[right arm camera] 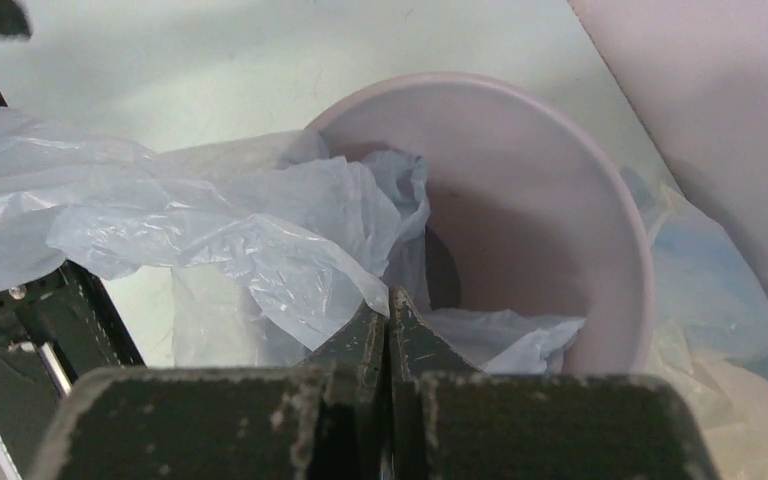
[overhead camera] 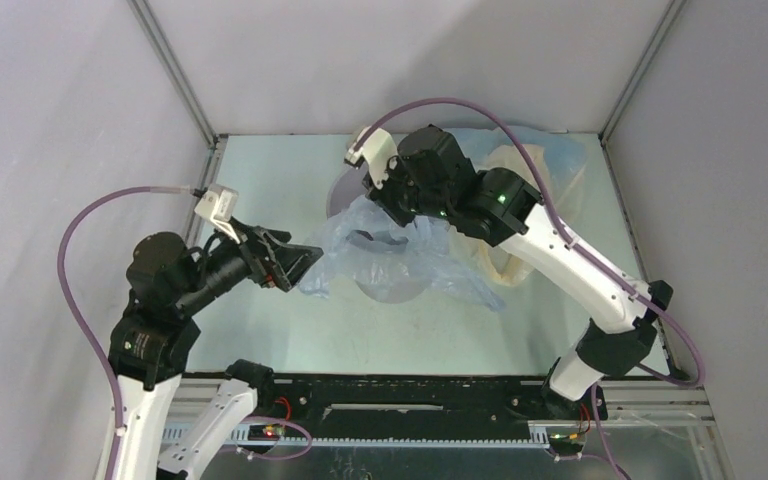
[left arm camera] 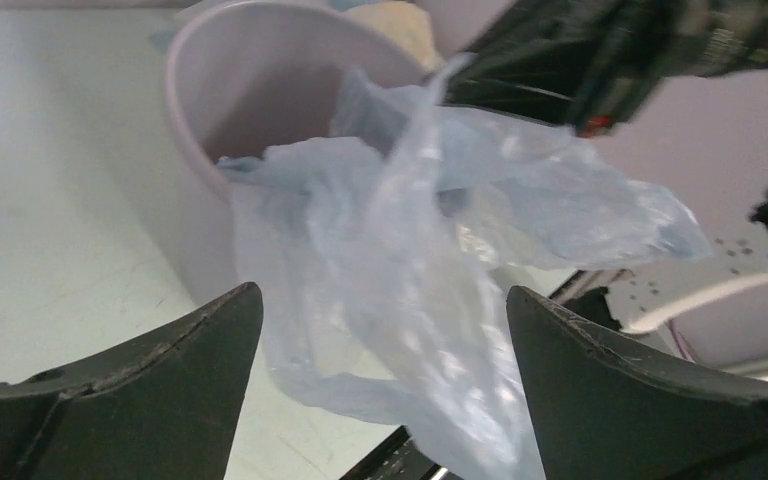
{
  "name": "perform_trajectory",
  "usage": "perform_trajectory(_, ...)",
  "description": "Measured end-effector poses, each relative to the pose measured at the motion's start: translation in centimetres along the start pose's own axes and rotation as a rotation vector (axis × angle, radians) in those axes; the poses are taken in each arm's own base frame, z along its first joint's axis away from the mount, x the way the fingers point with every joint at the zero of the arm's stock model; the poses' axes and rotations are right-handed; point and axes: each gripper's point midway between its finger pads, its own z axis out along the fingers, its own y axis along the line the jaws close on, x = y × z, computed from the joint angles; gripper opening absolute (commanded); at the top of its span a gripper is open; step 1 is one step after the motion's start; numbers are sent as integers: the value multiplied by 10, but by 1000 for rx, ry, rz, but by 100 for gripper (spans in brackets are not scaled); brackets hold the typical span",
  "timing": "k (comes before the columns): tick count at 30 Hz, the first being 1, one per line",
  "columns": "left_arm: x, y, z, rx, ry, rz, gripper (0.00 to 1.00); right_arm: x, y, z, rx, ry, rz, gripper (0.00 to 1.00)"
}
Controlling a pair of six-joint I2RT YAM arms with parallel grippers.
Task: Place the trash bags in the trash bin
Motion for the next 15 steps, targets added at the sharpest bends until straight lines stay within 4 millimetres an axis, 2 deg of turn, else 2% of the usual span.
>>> perform_trajectory(3, -7, -16, -4, 74, -28, 8, 100, -7, -7, 7, 8, -12, 27, 0)
perform_trajectory(6, -12, -20, -8, 82, -53, 17, 100, -14, -10, 14, 7, -27, 48, 0)
perform_trajectory(11, -18, -9, -12, -6, -64, 13, 100, -21, -16, 22, 14, -46, 71, 0)
perform_trajectory(15, -11, 1, -8, -63, -27, 1, 100, -22, -20, 26, 23, -52, 90, 0)
